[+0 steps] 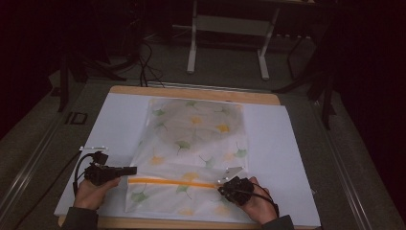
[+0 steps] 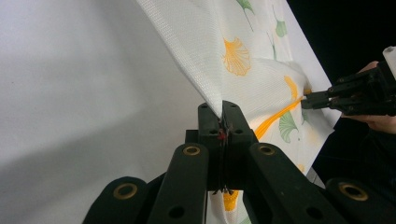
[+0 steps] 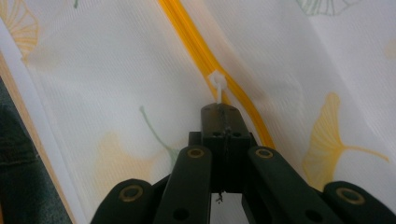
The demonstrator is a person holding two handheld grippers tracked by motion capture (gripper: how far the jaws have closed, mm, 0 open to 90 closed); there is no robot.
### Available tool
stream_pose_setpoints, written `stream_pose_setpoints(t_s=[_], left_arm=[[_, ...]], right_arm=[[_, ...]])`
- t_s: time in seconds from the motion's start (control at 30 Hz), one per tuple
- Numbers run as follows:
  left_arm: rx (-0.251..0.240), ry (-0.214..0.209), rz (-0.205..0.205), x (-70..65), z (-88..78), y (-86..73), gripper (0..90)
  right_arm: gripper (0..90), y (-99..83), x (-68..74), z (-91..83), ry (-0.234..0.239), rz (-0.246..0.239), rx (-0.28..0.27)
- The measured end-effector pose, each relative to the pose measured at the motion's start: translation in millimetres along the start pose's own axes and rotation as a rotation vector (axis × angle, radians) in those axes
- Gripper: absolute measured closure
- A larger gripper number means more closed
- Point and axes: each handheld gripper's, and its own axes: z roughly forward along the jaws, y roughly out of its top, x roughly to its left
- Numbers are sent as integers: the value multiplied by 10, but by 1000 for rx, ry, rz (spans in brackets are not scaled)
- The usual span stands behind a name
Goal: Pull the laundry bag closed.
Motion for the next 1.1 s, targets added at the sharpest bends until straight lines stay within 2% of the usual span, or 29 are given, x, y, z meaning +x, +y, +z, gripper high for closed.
stream_pose_setpoints(t_s=[0.17, 0.8, 1.1], left_arm=[[0, 0, -1, 3, 2, -1, 891], [0, 0, -1, 10, -4, -1, 891], [3, 5, 0, 13, -5, -4, 891]], right_arm=[[900, -72, -14, -10, -5, 7, 7], [900, -139, -65, -73, -14, 25, 3], [900, -270, -140, -146, -23, 54, 3]])
